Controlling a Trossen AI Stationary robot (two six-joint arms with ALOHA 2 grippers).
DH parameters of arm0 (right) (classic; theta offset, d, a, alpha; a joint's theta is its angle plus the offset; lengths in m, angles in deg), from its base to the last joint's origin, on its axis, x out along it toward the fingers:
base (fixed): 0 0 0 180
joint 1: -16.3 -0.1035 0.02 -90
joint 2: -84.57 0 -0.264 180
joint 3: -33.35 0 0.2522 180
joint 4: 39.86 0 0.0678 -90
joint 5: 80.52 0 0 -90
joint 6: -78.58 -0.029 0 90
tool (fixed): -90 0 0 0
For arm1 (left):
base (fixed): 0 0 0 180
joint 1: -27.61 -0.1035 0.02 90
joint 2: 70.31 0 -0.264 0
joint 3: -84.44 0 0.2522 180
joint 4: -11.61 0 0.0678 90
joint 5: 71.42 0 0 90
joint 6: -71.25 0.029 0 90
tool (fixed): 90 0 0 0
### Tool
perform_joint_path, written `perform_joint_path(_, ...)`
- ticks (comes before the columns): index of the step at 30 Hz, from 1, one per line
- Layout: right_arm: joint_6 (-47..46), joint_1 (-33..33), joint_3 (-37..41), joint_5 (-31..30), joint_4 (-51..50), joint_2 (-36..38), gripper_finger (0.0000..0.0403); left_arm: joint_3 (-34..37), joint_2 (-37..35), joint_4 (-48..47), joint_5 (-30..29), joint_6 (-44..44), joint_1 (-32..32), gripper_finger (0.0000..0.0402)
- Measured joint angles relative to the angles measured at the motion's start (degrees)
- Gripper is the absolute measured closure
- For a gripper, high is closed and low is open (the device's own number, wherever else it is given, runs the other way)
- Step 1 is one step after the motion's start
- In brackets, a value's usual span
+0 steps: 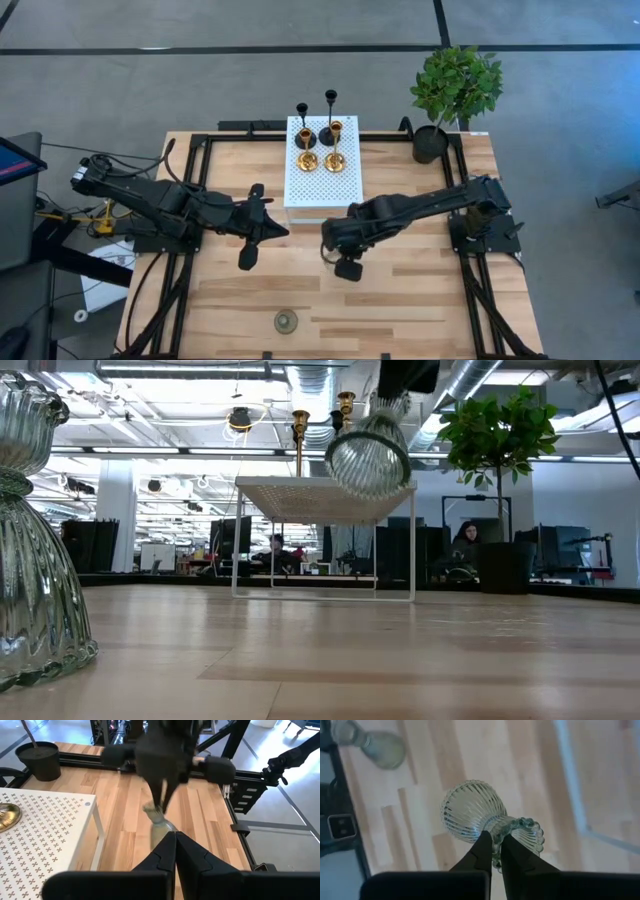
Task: Pick & Place candle stick holders
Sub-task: Put the top green glass candle holder on the shelf
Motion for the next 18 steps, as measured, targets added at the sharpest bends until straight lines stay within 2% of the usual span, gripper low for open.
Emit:
perform_joint_path(8,-1.73,0.41,-1.33,-7.29,-6.02,3.46,0.0398,0.02,0.00,0.00,0.00,0.00,0.00,0.0394)
perform_joint_path(18,5.52,2.57,-23.45,-16.86,-19.97,-4.72,0.0398,0.02,0.00,0.00,0.00,0.00,0.00,0.0394)
